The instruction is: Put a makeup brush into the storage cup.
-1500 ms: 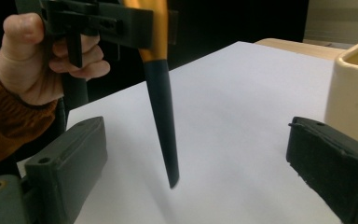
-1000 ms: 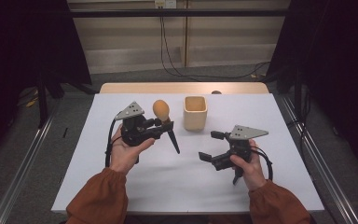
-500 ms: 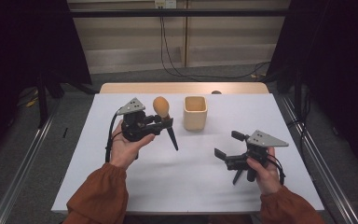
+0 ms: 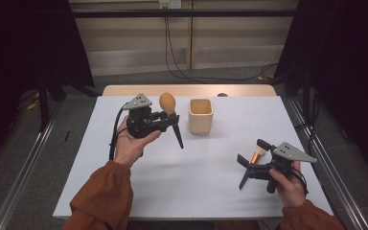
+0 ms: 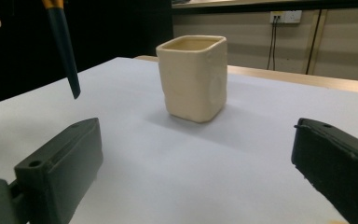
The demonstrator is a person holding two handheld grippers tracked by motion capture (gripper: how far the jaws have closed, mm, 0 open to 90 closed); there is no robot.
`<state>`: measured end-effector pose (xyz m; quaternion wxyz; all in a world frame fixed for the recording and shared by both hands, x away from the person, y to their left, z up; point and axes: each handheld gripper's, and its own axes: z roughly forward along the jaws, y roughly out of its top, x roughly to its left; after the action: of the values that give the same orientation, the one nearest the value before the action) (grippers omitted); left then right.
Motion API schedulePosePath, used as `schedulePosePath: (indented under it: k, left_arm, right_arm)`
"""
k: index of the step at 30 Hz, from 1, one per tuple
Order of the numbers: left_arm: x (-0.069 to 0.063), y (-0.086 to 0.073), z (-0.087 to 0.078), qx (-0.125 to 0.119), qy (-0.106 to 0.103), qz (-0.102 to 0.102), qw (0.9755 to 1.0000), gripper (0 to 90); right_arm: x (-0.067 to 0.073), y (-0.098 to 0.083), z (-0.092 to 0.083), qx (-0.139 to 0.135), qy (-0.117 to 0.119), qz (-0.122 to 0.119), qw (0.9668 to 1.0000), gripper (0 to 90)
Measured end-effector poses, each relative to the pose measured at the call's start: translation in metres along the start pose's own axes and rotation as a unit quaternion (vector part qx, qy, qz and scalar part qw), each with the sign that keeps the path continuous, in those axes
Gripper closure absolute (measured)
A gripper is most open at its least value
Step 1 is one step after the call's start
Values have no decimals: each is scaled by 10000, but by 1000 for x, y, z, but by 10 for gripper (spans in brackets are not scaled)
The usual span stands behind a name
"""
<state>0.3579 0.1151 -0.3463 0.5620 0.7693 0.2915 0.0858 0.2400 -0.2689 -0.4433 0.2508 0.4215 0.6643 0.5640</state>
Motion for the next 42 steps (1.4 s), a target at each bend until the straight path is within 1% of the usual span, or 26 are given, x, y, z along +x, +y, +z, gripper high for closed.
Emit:
schedulePosePath:
  k: [2, 3, 4, 5, 6, 10, 12, 15, 16, 18, 22, 24, 25, 27, 29, 30, 31, 32, 35, 38, 40, 41, 42]
  left_arm:
    - [0, 2, 1, -4, -6, -8, 10000, 641]
    - [0, 3, 1, 4, 11, -10, 10000, 641]
    - [1, 4, 2, 0, -5, -2, 10000, 641]
    - [2, 5, 3, -1, 10, 2, 10000, 641]
    - [3, 6, 3, -13, 7, 0, 10000, 641]
    - [6, 9, 6, -14, 43, 6, 10000, 641]
    - [8, 11, 7, -47, 49, -31, 10000, 641]
    - [11, 15, 9, -117, 139, -21, 9998, 641]
    - [13, 16, 11, -139, 146, -35, 9998, 641]
    - [15, 18, 13, -155, 174, -49, 9997, 641]
    - [18, 25, 17, -180, 240, -38, 9995, 641]
    - [18, 29, 18, -255, 206, -59, 9994, 641]
    - [19, 31, 19, -249, 210, -40, 9995, 641]
    - [20, 35, 22, -259, 248, -26, 9994, 641]
    - [22, 39, 26, -271, 297, -12, 9992, 641]
    - [23, 40, 28, -325, 330, -71, 9989, 641]
    - [24, 41, 30, -340, 331, -85, 9988, 641]
    - [24, 42, 32, -354, 379, -67, 9986, 641]
    - [25, 44, 36, -384, 420, -78, 9983, 641]
    - [25, 46, 38, -415, 429, -68, 9982, 641]
    - [24, 48, 38, -445, 390, -13, 9982, 641]
    - [23, 50, 37, -494, 406, 14, 9980, 641]
    - [24, 51, 36, -544, 395, -13, 9977, 641]
  right_arm:
    - [-2, -2, -4, 83, -54, -100, 9999, 14]
    - [-3, -4, -5, 105, -59, -96, 9999, 12]
    - [-4, -5, -7, 117, -58, -37, 9999, 12]
    - [-5, -7, -9, 117, -75, -43, 9999, 11]
    - [-7, -9, -11, 131, -113, -94, 9998, 11]
    - [-11, -12, -16, 66, -255, -45, 9996, 5]
    - [-13, -12, -17, 32, -242, -59, 9997, 0]
    - [-13, -13, -18, 33, -201, -14, 9998, 0]
    - [-13, -13, -18, 44, -185, -31, 9998, 0]
    - [-13, -13, -19, 42, -226, -48, 9997, 0]
    - [-13, -13, -20, 36, -217, -28, 9998, 0]
    - [-13, -13, -20, 26, -215, -5, 9998, 0]
    - [-14, -13, -20, 18, -218, -14, 9998, 0]
    - [-13, -13, -20, 14, -205, 5, 9998, 0]
    - [-13, -14, -19, 11, -182, -27, 9998, 0]
    - [-13, -14, -19, 11, -172, -25, 9998, 0]
    - [-12, -14, -19, 20, -149, -18, 9999, 0]
    - [-12, -14, -19, 18, -143, -18, 9999, 0]
    - [-12, -14, -19, 10, -137, -8, 9999, 0]
    - [-12, -14, -20, -3, -143, -38, 9999, 0]
    - [-12, -14, -20, -16, -136, -54, 9999, 0]
    - [-12, -14, -20, -19, -139, -62, 9999, 0]
    - [-12, -14, -20, -31, -152, -57, 9999, 0]
